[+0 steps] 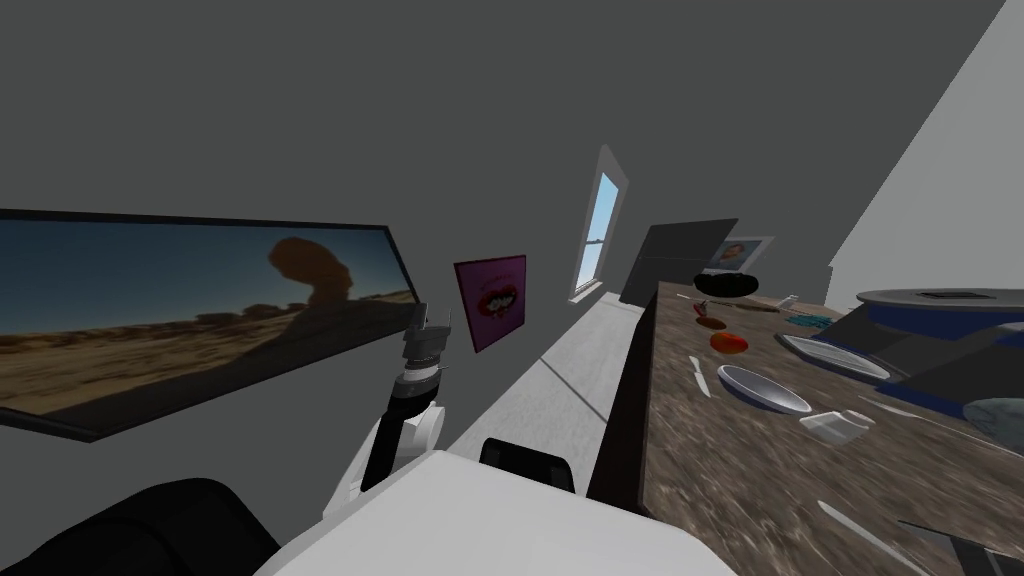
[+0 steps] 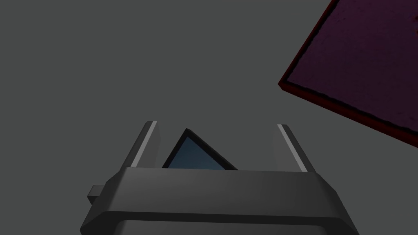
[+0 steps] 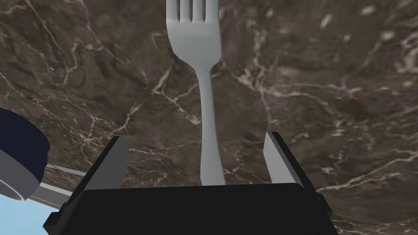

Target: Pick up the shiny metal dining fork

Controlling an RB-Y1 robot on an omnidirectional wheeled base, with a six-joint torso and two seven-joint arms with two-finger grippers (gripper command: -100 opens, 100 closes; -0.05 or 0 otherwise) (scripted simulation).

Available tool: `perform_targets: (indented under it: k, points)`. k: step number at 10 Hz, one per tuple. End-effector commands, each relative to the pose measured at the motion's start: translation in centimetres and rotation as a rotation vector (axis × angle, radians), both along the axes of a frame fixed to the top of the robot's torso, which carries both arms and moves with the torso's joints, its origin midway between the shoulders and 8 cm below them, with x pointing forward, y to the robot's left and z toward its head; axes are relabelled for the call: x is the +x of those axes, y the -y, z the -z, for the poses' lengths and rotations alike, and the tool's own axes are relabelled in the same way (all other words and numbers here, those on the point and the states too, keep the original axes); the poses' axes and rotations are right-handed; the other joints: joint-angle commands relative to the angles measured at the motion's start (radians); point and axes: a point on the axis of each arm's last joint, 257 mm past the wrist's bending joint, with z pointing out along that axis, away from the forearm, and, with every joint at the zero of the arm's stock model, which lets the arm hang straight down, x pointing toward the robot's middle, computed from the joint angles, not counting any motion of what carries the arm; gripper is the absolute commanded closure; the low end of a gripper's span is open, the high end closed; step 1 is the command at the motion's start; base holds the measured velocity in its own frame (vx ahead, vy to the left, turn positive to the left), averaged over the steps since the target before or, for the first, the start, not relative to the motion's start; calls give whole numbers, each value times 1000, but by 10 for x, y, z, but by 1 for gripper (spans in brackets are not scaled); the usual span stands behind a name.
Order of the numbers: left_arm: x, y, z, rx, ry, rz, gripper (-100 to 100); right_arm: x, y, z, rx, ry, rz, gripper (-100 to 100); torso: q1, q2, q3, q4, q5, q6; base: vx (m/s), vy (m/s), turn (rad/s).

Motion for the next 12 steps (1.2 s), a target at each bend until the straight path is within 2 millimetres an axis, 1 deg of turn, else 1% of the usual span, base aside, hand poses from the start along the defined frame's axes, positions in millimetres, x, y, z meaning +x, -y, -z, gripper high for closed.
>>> perform_targets:
  k: [1, 2, 3, 7, 8, 9, 10, 11, 12]
  points:
    - [0, 0, 0, 0, 0, 0, 0, -4, -1, 11, 0, -3, 6, -100, 0, 0, 0, 0, 0, 0, 34, -33, 50]
    - [0, 0, 0, 0, 0, 0, 0, -3, -1, 7, 1, -2, 3, -100, 0, 0, 0, 0, 0, 0, 15, -18, 13]
    - [0, 0, 0, 0, 0, 0, 0, -3, -1, 8, 0, -2, 3, 100, 1, 1, 0, 0, 0, 0, 0, 0, 0]
    - [0, 0, 0, 0, 0, 0, 0, -3, -2, 8, 1, -3, 1, 100, 2, 2, 1, 1, 1, 1, 0, 0, 0]
    - [0, 0, 0, 0, 0, 0, 0, -3, -2, 8, 1, -3, 1, 0, 2, 2, 1, 1, 1, 1, 0, 0, 0]
    - [0, 0, 0, 0, 0, 0, 0, 5, 2, -7, 0, 0, -8, 100, 2, 2, 2, 1, 1, 1, -25, 29, -82]
    - [0, 0, 0, 0, 0, 0, 0, 7, 2, -12, 0, 1, -11, 100, 4, 4, 3, 1, 2, 2, -42, 52, -104]
    - [0, 0, 0, 0, 0, 0, 0, 3, 2, -9, -2, 2, -8, 100, 6, 6, 4, 2, 2, 3, -19, 25, -28]
    - [0, 0, 0, 0, 0, 0, 0, 3, 2, -9, -1, 1, -9, 0, 5, 5, 3, 1, 2, 2, 0, 0, 0]
